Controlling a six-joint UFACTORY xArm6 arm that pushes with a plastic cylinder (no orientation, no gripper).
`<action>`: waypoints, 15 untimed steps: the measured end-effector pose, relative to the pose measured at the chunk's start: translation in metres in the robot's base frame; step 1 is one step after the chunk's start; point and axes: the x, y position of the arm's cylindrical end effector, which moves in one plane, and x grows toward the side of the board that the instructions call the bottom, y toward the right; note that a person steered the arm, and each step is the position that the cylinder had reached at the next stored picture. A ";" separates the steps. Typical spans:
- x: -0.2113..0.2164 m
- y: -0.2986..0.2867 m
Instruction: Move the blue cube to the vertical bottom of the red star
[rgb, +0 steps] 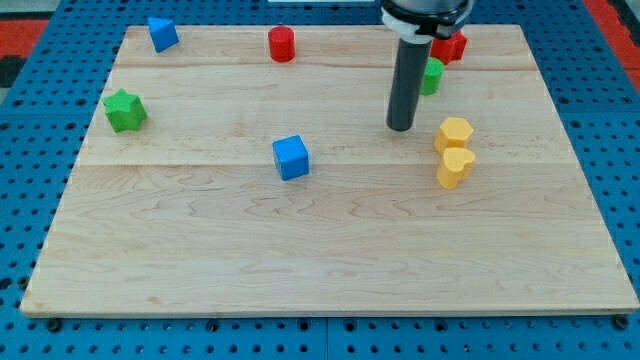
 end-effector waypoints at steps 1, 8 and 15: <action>0.057 -0.002; 0.033 -0.117; 0.053 -0.203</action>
